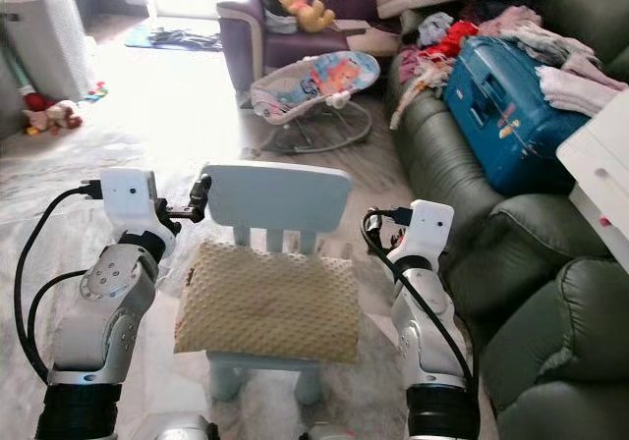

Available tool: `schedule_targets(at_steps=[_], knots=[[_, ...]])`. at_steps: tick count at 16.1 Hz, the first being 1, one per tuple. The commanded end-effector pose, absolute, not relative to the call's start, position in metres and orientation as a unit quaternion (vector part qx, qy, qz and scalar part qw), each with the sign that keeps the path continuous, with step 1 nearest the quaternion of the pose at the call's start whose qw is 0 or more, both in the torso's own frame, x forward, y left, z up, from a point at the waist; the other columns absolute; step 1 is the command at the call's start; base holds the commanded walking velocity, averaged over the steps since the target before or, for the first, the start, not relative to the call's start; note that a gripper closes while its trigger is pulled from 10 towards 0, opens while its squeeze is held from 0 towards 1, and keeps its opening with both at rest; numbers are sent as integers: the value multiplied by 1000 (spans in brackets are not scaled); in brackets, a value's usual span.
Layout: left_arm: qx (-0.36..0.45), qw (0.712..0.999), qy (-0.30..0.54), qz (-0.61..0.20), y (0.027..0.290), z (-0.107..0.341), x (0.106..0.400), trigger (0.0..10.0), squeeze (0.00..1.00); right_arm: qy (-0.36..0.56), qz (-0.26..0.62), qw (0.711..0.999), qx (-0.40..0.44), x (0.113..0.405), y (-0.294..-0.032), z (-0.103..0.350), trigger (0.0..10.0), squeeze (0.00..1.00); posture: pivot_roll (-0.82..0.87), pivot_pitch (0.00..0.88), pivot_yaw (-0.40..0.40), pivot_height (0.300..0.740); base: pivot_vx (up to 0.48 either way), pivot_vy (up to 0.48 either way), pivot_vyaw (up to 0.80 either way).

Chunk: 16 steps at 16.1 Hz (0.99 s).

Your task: Move the pillow to the sofa

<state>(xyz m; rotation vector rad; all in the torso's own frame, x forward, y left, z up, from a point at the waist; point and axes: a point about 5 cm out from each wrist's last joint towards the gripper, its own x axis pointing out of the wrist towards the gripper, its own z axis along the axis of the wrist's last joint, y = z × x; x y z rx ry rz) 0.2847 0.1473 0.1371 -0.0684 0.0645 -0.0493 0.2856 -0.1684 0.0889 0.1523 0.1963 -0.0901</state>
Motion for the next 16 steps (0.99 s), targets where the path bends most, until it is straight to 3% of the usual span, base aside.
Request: schedule_targets(at_steps=[1, 8, 16], knots=[[-31, 999, 35, -21, 148, 137, 287, 10000, 0, 91, -48, 992, 75, 287, -169, 92, 10000, 0, 13, 0, -73, 740, 0, 0, 0], [20, 997, 18, -69, 132, 153, 297, 10000, 0, 74, -66, 992, 72, 299, -180, 99, 10000, 0, 7, 0, -49, 740, 0, 0, 0], [19, 999, 25, -23, 154, 128, 285, 10000, 0, 56, -35, 994, 83, 312, -158, 109, 10000, 0, 3, 0, -94, 740, 0, 0, 0]])
